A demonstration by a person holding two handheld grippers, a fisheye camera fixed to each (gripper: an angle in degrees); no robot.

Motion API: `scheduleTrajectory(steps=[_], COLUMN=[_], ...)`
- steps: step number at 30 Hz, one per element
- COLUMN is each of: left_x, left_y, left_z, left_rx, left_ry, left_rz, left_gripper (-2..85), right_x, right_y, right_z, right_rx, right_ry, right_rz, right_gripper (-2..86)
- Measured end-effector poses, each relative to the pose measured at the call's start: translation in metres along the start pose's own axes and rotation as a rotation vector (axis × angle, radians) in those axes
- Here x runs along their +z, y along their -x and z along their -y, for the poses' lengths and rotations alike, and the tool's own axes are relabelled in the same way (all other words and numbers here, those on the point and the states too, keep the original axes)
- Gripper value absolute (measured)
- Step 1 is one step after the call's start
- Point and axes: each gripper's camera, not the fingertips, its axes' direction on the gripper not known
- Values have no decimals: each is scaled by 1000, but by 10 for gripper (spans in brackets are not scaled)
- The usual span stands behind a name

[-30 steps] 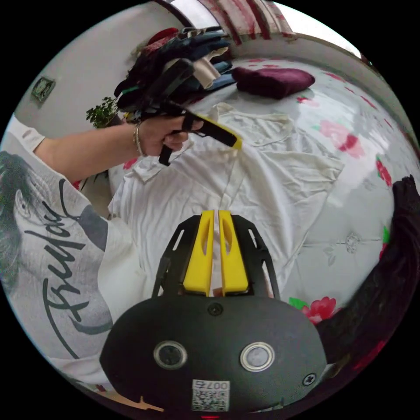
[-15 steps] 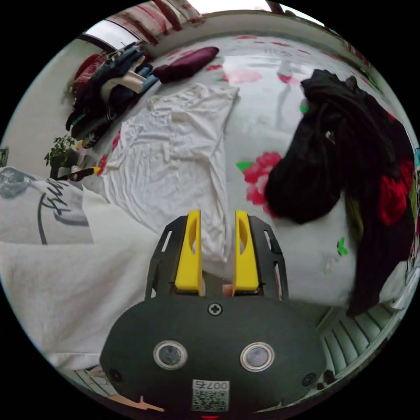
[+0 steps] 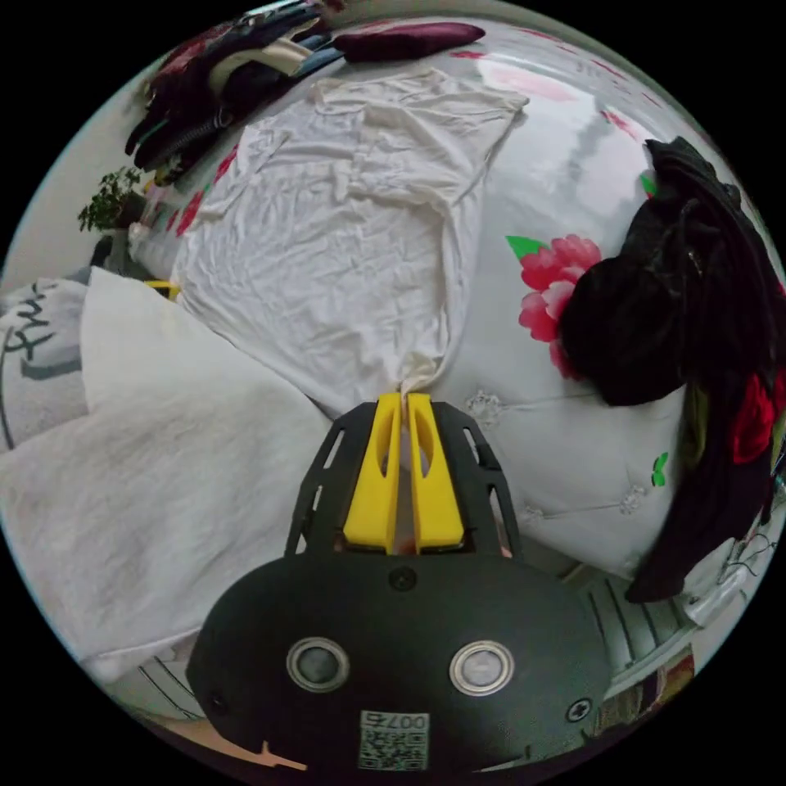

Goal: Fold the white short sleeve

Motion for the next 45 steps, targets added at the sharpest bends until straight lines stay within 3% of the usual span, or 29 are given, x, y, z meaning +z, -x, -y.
scheduleTrajectory(steps=[6,12,16,19,25,31,37,41,45], left_x=[-67,-119,-117,-108,-90,-79,-111,-93,-85], left_y=[96,185,214,221,230,224,186,185,236], left_z=[34,141,206,228,183,146,240,328,366], left_rx=[-37,-188,-352,-426,-381,-270,121,275,12], left_ry=[-221,-403,-450,-471,-519,-512,-474,-268,-355], left_rz=[-538,-786,-768,-626,-434,-368,-128,-299,-443], left_gripper=[-9,-3,36,71,88,89,74,69,62], right_x=[-65,-113,-111,-78,-6,57,62,67,80], right_y=[-82,-168,-197,-211,-221,-222,-222,-218,-218], right_z=[-2,62,134,165,107,46,78,91,98], right_rx=[157,273,377,471,604,759,694,688,721], right_ry=[-340,-648,-724,-623,-584,-604,-536,-510,-519], right_rz=[447,753,649,569,486,634,572,543,575], right_gripper=[-2,2,25,59,95,104,103,95,81])
